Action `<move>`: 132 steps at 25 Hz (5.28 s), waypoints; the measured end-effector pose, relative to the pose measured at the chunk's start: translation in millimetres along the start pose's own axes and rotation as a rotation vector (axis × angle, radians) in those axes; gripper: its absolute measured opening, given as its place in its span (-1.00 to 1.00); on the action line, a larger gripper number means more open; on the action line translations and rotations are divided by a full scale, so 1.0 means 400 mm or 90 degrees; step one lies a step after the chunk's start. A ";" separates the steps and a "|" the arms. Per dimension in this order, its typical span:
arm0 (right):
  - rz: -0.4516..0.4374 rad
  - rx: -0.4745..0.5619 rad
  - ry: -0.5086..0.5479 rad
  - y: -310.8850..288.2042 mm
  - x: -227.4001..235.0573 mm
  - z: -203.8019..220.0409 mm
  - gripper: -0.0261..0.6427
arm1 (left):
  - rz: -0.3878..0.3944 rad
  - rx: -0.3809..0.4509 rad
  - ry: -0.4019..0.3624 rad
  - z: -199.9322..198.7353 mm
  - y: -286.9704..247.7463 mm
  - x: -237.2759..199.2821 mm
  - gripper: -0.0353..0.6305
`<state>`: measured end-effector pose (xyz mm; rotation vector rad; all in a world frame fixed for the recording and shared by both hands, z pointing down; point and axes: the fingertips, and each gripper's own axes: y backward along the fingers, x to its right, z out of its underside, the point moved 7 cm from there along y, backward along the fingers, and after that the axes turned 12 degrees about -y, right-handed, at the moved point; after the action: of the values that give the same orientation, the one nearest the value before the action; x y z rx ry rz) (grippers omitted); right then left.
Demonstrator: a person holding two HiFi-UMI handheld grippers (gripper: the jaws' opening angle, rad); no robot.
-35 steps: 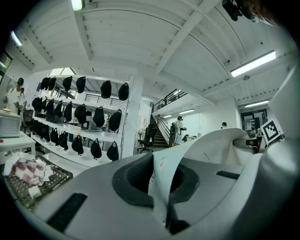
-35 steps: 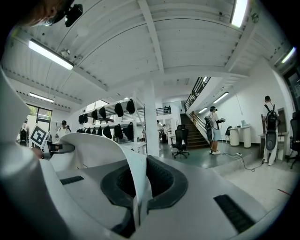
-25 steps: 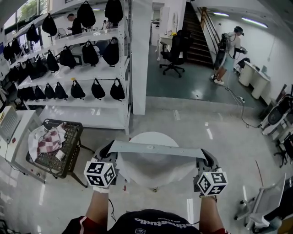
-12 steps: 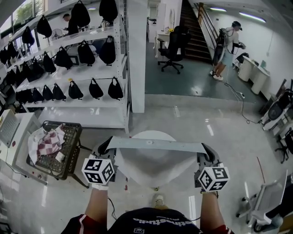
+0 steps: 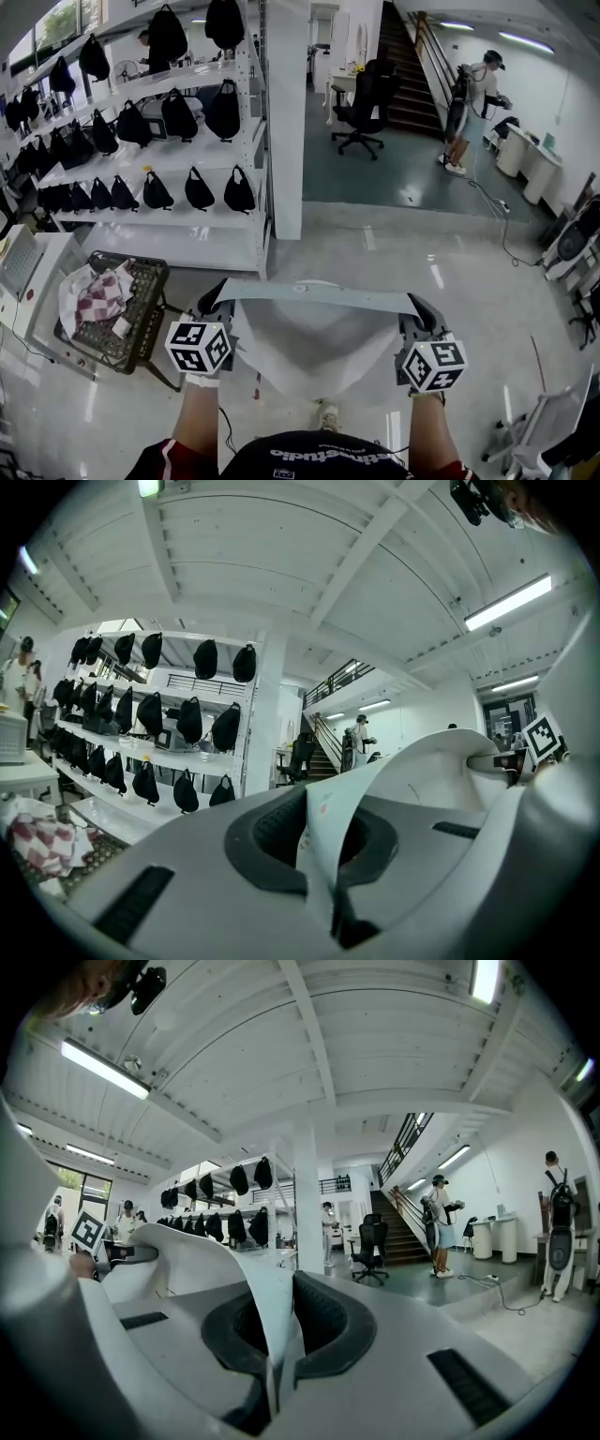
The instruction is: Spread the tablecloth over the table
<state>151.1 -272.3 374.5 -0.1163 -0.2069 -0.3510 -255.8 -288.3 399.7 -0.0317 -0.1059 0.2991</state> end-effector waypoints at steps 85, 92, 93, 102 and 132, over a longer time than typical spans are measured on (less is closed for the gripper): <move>-0.016 -0.007 0.032 -0.636 0.320 -0.122 -0.83 | -0.047 -0.005 -0.071 0.014 -0.624 -0.097 -0.81; -0.018 -0.021 0.018 -0.597 0.305 -0.084 -0.83 | -0.037 -0.004 -0.084 -0.003 -0.591 -0.104 -0.81; -0.016 -0.025 0.017 -0.591 0.305 -0.079 -0.83 | -0.035 -0.005 -0.083 -0.001 -0.586 -0.102 -0.81; -0.001 -0.043 0.008 -0.532 0.298 -0.031 -0.83 | -0.017 -0.031 -0.083 0.053 -0.528 -0.069 -0.81; 0.056 -0.125 -0.055 -0.232 0.238 0.201 -0.83 | 0.054 -0.091 -0.112 0.236 -0.261 0.041 -0.81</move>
<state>191.2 -378.1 480.7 -0.3344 -0.2514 -0.2781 -220.0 -381.7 500.2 -0.1516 -0.3003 0.3783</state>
